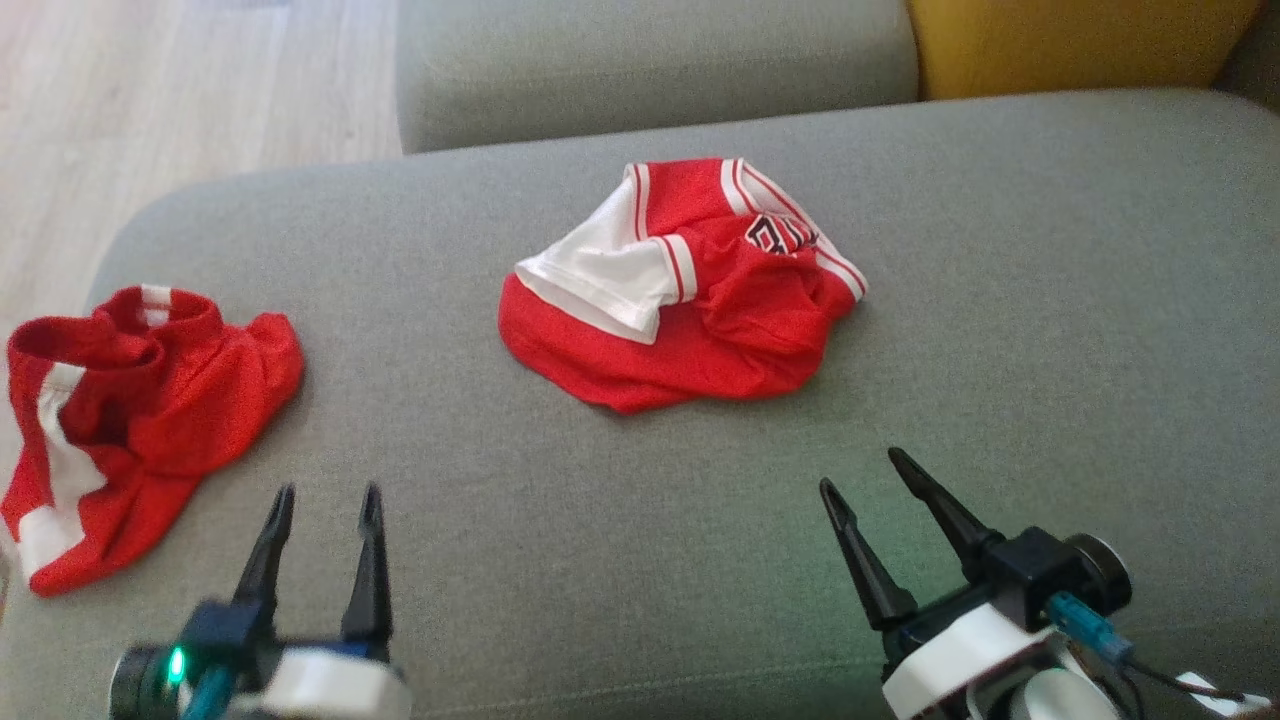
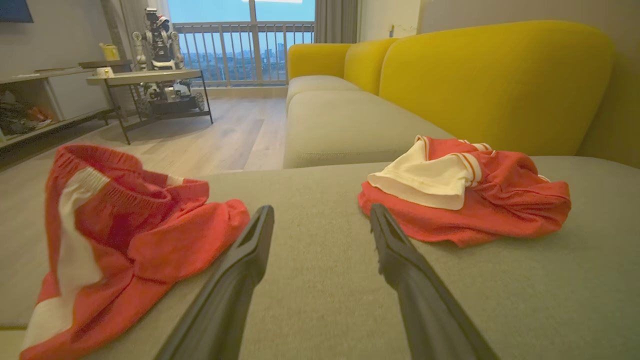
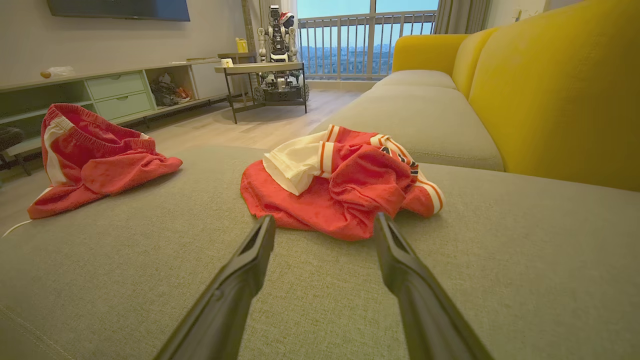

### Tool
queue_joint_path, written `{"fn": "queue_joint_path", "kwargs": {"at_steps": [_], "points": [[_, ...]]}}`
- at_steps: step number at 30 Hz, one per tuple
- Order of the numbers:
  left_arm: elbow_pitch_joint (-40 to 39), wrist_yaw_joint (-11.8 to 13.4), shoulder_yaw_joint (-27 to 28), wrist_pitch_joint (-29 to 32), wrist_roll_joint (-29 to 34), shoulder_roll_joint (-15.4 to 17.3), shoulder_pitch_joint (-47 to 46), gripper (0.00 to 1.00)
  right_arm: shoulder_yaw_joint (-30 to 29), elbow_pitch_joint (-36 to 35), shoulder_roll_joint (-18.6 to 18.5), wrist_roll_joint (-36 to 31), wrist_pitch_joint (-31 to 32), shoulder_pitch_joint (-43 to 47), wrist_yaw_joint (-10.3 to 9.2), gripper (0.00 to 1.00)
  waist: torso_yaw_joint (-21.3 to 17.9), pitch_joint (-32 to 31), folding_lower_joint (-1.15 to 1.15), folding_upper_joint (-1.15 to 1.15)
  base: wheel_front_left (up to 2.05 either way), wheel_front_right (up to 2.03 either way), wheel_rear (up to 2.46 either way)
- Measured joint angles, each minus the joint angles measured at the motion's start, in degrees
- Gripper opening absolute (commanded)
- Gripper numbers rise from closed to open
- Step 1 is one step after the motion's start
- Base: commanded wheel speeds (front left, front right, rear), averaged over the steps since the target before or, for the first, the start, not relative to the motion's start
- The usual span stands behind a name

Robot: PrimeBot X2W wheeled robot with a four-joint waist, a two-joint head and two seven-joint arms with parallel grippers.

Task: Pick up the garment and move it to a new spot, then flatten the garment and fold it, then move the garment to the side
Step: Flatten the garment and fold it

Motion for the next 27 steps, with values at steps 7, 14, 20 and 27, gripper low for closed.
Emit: {"fn": "queue_joint_path", "kwargs": {"at_steps": [7, 14, 20, 27], "points": [[9.69, -3.89, -3.80, -0.01, 2.25, 1.71, -18.91, 1.00, 1.15, -1.30, 0.01, -1.23, 0.00, -2.76, 0.00, 1.00, -1.52, 5.36, 0.01, 0.00, 0.00, 0.00, 0.00], [22.94, -6.65, -8.68, 1.74, 3.03, 3.19, -40.79, 1.00, 2.80, -2.04, 0.01, -1.64, 0.00, -8.14, 0.00, 1.00, -3.91, 13.19, 0.03, 0.00, 0.00, 0.00, 0.00], [30.81, -6.88, -10.67, 7.39, 2.35, 4.80, -51.27, 1.00, 3.26, -2.97, -0.02, -1.55, 0.00, -10.10, 0.00, 1.00, -6.28, 18.19, 0.03, 0.00, 0.00, 0.00, 0.00], [38.00, -7.24, -15.78, 11.51, -1.21, 5.28, -62.57, 1.00, 3.87, -3.31, -0.01, -1.08, 0.00, -11.47, 0.00, 1.00, -9.41, 23.79, 0.02, 0.00, 0.00, 0.00, 0.00]]}}
